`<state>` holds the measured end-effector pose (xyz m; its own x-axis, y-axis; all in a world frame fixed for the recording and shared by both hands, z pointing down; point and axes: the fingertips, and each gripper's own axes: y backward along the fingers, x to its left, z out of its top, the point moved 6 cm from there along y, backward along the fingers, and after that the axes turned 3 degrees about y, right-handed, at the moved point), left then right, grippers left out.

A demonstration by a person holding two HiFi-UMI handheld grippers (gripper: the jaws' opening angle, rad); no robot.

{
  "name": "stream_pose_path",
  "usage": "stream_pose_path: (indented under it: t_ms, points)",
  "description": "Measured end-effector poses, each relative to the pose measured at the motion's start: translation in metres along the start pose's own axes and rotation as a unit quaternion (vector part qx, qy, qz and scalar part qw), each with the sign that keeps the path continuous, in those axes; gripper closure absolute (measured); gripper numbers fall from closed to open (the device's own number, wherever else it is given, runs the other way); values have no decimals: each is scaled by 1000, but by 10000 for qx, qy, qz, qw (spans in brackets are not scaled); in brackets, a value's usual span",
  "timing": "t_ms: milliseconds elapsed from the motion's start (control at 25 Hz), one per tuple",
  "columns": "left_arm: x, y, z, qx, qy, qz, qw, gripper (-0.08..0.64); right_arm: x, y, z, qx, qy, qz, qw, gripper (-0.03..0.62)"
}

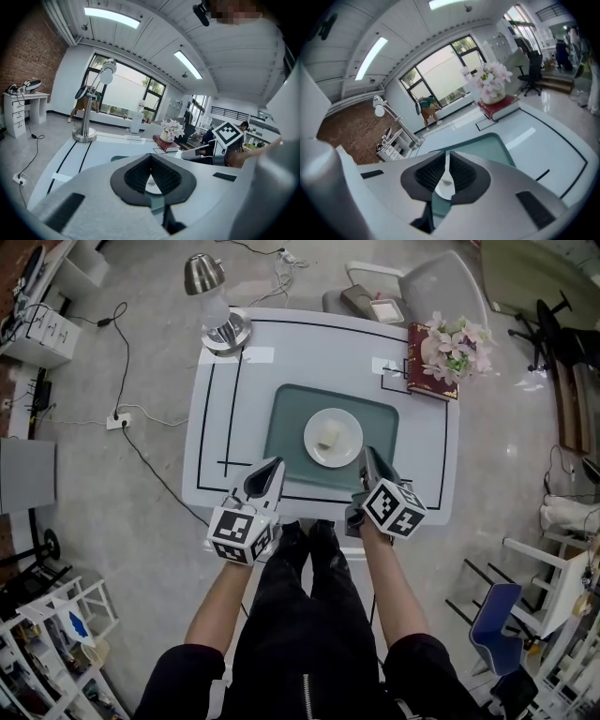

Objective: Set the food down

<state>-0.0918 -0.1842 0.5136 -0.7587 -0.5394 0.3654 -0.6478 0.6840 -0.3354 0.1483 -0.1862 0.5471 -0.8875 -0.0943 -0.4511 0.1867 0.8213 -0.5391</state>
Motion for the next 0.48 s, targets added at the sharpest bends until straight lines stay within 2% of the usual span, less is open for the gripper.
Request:
stream_pose_path:
  t_ms: [80, 160, 320, 480]
  points:
    - [-5, 0, 5, -52, -67, -85, 9999, 555, 13, 17, 11, -476, 211, 285, 9982, 580]
    - [-11, 2, 9, -100, -145, -173, 9997, 555, 25, 33, 18, -789, 445, 482, 9947, 583]
    - [-21, 10, 15, -200, -269, -313, 9989, 555, 44, 64, 24, -1141, 1081, 508, 9863, 583]
    - [-30, 21, 21, -299, -359, -408, 9981, 555, 57, 90, 23, -1337, 1478, 500, 9787, 583]
